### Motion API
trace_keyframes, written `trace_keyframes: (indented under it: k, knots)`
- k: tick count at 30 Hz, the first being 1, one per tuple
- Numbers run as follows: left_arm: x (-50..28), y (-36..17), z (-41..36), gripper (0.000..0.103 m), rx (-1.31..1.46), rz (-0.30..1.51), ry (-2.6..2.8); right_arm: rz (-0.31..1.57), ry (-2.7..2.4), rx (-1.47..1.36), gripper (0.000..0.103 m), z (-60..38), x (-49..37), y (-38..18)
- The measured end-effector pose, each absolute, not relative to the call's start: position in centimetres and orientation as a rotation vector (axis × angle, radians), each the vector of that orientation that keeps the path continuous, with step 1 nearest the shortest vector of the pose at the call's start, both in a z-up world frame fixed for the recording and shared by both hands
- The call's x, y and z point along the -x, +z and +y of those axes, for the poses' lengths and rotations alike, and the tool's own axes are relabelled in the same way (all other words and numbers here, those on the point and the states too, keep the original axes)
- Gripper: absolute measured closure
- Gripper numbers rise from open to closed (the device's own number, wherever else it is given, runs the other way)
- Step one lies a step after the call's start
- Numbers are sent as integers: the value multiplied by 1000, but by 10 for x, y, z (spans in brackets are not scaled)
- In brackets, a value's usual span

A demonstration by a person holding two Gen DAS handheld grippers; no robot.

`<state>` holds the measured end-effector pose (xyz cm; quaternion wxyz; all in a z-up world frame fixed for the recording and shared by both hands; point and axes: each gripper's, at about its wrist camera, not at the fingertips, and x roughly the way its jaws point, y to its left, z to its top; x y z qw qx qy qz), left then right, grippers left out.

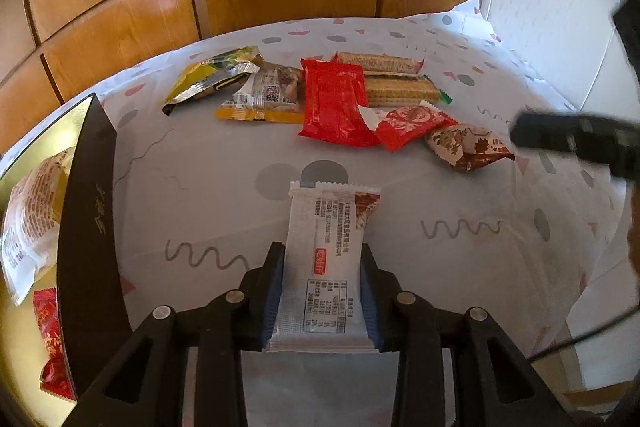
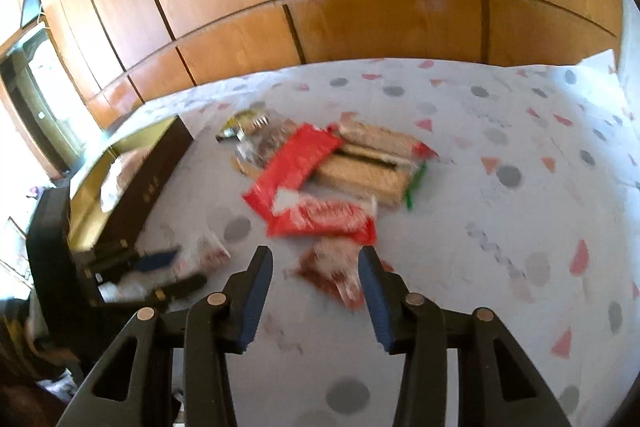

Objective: Organize snacks
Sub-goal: 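Hold the white bar in the left tool while the right tool grasps a red packet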

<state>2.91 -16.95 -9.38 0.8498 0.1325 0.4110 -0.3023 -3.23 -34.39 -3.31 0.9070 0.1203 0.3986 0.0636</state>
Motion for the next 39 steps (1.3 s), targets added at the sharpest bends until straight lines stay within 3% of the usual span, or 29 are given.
trace_keyframes:
  k: [4,13,21,22,23,26,33,39]
  knots:
    - [-28,-95,-166,67,-257,862,-639,837,181,-308,58,-334,-6,-30]
    - [-26,-97,-160,67,-221,830,-656,980,78,-443,33,-311,-85,-61]
    - [-24,-99,-155,67,-192,805,-669,1054,-49,-356,31,-294,-121,-82]
    - [-24,-99,-154,67,-189,803,-671,1046,-54,-322,37,-289,-123,-82]
    - [-24,-99,-154,67,-186,803,-672,1044,-54,-302,57,-287,-125,-82]
    - [-25,-99,-152,67,-177,801,-679,1026,-45,-279,65,-285,-120,-79]
    - [-26,-100,-149,67,-170,797,-679,915,49,-301,65,-277,-99,-52]
    - [-21,-100,-149,66,-176,793,-671,731,147,-489,65,-292,-77,-14]
